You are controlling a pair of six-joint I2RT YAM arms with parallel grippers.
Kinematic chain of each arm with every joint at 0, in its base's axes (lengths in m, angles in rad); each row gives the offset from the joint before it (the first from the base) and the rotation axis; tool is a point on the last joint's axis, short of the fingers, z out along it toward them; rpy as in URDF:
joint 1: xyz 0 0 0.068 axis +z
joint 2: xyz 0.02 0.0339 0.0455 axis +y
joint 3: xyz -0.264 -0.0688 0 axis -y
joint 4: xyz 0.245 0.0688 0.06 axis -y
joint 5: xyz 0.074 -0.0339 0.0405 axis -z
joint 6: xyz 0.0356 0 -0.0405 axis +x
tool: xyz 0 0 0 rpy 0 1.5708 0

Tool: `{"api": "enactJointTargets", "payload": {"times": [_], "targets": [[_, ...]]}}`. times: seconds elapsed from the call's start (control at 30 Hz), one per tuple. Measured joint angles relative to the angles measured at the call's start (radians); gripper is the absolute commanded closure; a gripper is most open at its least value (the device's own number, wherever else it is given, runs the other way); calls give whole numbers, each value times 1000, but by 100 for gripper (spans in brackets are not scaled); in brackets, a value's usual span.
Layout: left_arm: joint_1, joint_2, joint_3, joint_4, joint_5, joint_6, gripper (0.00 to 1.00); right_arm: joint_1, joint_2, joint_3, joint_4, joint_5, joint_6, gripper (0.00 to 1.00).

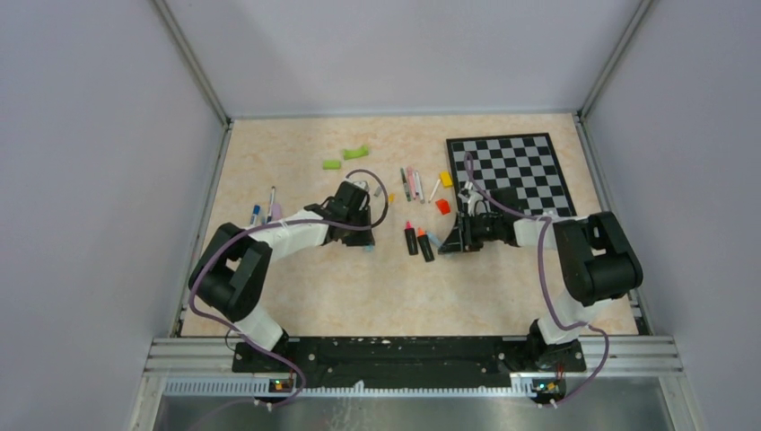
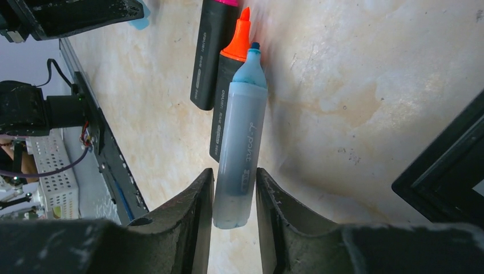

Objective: Open the pen caps
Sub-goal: Place the pen cap at the center of the board.

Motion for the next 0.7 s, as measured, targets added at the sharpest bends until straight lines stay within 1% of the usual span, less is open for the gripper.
{"api": "enactJointTargets", "payload": {"times": [0.2, 0.43, 0.47, 0.7], "targets": [[0, 2, 24, -9, -11, 8, 63, 0, 0, 0, -9, 0, 0, 61], [0, 2, 35, -35, -19, 25, 61, 0, 0, 27, -62, -1, -37, 58], [0, 2, 35, -39, -19, 26, 61, 1, -3, 33, -76, 0, -50, 55], [0, -3, 59, -70, -19, 37, 59, 5, -86, 53, -181, 8, -182, 48]]}}
